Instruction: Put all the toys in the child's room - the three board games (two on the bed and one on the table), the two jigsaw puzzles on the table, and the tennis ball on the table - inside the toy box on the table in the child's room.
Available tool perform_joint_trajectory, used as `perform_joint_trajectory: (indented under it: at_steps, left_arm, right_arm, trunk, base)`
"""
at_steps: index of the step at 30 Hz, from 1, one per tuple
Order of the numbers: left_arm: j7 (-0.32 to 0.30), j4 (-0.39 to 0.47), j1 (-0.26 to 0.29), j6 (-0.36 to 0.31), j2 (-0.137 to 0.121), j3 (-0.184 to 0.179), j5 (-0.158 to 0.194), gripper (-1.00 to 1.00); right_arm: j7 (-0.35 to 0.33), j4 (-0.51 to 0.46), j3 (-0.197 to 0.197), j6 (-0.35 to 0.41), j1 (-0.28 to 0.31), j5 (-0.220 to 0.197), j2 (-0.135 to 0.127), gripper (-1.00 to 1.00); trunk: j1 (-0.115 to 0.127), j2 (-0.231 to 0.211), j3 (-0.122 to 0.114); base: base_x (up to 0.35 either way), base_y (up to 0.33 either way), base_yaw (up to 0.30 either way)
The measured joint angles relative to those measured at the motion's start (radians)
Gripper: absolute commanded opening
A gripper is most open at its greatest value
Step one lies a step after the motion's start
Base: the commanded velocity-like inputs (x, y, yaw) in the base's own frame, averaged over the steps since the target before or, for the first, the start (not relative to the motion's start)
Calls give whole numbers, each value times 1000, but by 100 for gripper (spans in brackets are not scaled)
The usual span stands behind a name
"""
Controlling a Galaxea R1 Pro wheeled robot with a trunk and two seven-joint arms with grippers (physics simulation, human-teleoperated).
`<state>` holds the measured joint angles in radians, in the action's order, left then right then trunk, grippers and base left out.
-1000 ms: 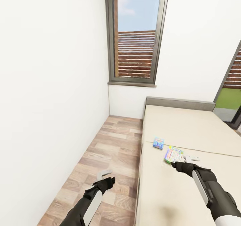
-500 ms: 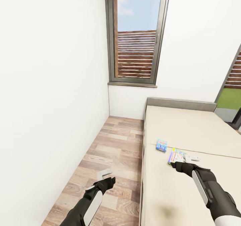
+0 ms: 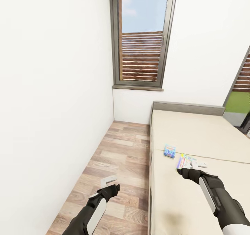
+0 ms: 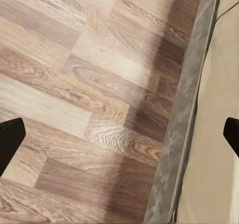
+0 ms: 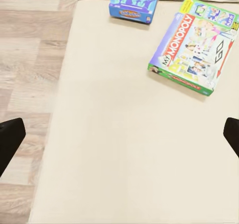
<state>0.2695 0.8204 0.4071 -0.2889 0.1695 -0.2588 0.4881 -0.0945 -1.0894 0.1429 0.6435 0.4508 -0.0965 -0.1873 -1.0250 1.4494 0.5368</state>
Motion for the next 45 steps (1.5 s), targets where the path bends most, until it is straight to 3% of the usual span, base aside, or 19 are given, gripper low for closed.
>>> perform_joint_trajectory:
  at_steps: [20,35,45]
  left_arm:
    - [1,0,-1,1,0,0,0,100]
    - [1,0,-1,1,0,5,0,100]
    - [2,0,-1,1,0,6,0,100]
  right_arm:
    - [1,1,0,0,0,2,1,100]
    - [1,0,-1,0,0,5,2,100]
    - [1,0,-1,0,0,5,2,100]
  trunk:
    - [0,0,0]
    - [0,0,0]
    - [0,0,0]
  base:
    - [0,118,-222]
    - [13,5,-37]
    - [186,74,-5]
